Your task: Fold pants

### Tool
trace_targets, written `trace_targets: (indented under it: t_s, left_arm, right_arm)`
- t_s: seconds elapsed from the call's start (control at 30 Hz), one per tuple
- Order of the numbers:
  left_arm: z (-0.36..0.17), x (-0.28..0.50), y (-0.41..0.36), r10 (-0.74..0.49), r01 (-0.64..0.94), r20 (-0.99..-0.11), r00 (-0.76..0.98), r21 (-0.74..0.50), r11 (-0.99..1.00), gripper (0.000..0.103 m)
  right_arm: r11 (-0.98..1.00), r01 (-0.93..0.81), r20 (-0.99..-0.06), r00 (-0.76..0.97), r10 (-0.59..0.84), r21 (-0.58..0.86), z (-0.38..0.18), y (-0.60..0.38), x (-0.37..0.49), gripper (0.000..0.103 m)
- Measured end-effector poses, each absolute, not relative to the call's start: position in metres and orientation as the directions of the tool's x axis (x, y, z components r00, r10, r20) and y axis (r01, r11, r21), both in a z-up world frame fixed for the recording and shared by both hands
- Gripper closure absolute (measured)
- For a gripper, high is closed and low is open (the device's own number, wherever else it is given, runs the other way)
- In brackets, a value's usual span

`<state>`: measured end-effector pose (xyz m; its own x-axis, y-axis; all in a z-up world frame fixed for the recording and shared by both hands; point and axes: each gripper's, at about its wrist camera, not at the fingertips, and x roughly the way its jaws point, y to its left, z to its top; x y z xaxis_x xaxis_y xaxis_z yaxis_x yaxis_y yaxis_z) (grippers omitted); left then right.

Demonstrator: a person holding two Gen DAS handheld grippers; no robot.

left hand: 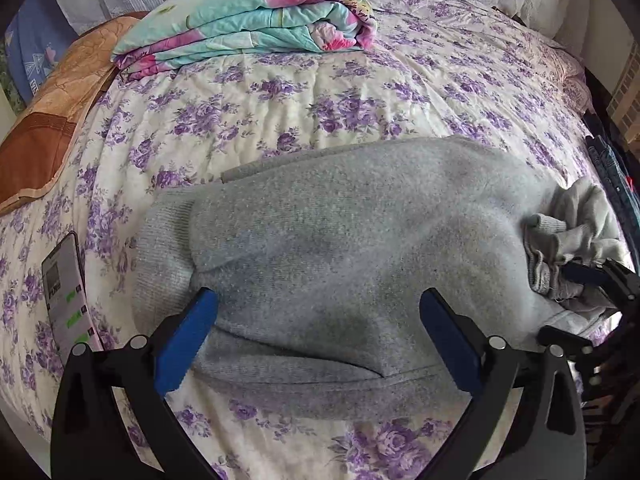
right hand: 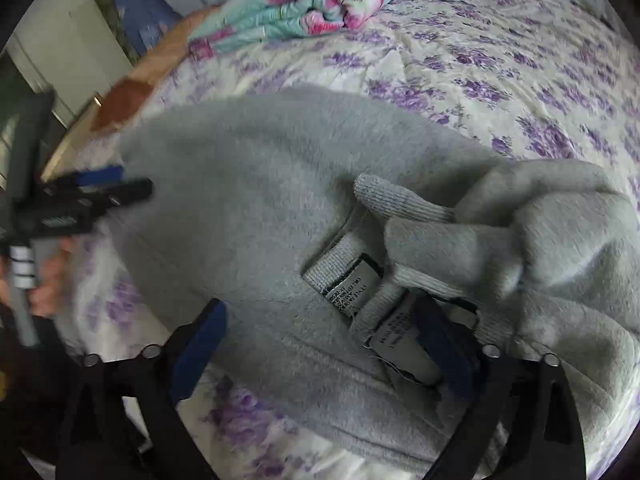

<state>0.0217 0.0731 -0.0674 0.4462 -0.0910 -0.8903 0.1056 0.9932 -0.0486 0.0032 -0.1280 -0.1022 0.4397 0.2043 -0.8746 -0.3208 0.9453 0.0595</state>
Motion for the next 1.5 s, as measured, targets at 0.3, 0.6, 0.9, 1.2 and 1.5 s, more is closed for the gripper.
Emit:
trace_targets:
  t_s: [0.3, 0.6, 0.9, 1.2, 1.5]
  left_arm:
    - [-0.018, -0.002, 0.121, -0.113, 0.034, -0.828, 0.550, -0.113, 0.993, 0.004]
    - [-0.070, 0.019, 0.191, -0.038, -0.216, -0.923, 0.382, -0.129, 0.968, 0.004]
    - [-0.090, 0.011, 0.198, -0.401, -0.284, -0.860, 0.316, -0.490, 0.824, 0.004]
    - [-0.103, 0.021, 0.178, -0.418, -0.280, -0.838, 0.352, -0.520, 0.807, 0.005]
    - [-0.122, 0.053, 0.206, -0.533, -0.374, -0.699, 0.477, -0.710, 0.597, 0.014]
  right_arm:
    - [0.963, -0.113, -0.658, 0.710, 0.251, 0.246, -0.011, -0.234, -0.008, 0.028]
    - [0.949, -0.189, -0.755, 0.575, 0.314, 0.251, -0.073, -0.229, 0.009, 0.021]
    - [0.874, -0.090, -0.595, 0.698, 0.397, 0.478, -0.056, -0.314, -0.041, 0.008]
    - [0.823, -0.062, -0.527, 0.741, 0.417, 0.565, -0.073, -0.335, -0.049, 0.004]
    - [0.852, -0.066, -0.544, 0.743, 0.389, 0.519, -0.084, -0.327, -0.046, 0.004]
